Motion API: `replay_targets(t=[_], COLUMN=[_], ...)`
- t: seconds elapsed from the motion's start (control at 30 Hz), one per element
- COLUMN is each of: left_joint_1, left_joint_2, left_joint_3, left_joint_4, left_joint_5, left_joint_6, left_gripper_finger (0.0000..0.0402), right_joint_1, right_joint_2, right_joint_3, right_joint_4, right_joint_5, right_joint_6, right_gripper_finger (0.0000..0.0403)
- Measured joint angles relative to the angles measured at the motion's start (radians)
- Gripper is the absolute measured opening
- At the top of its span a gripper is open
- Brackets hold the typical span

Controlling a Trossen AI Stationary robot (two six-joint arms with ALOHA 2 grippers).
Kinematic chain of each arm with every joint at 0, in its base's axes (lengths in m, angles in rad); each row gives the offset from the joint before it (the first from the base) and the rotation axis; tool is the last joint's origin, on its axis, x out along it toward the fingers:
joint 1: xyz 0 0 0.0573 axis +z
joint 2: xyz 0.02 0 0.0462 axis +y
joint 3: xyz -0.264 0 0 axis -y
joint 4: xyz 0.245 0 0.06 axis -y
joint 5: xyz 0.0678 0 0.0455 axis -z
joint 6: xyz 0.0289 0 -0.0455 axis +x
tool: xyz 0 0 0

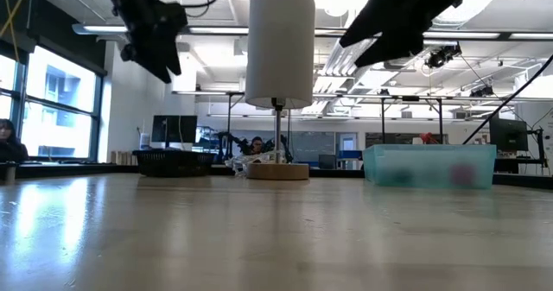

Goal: Pick & Place Office items
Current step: Return to Home Position

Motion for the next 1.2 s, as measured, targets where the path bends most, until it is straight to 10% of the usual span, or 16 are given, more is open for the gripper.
replay_targets(t=[0.63,1.07,1.2], left_joint_1=[-0.329,-0.343,-0.395], left_joint_2=[-0.093,-0.271,-0.36], left_joint_3=[-0.008,-0.008,-0.012], left_joint_4=[-0.038,-0.044,-0.042], left_joint_5=[-0.243,-0.229,-0.223], left_joint_6=[-0.081,-0.044,-0.032], left_gripper_finger=[0.0003,0.0001,0.0001], right_joint_1=[-0.005,-0.005,-0.012], right_joint_2=[0.006,-0.056,-0.116], right_joint_3=[0.0,0.0,0.0], right_joint_4=[0.189,0.211,0.198], right_joint_5=[-0.234,-0.249,-0.295], right_joint_6=[-0.256,-0.374,-0.442], right_gripper_finger=[0.0363,0.0024,0.0007])
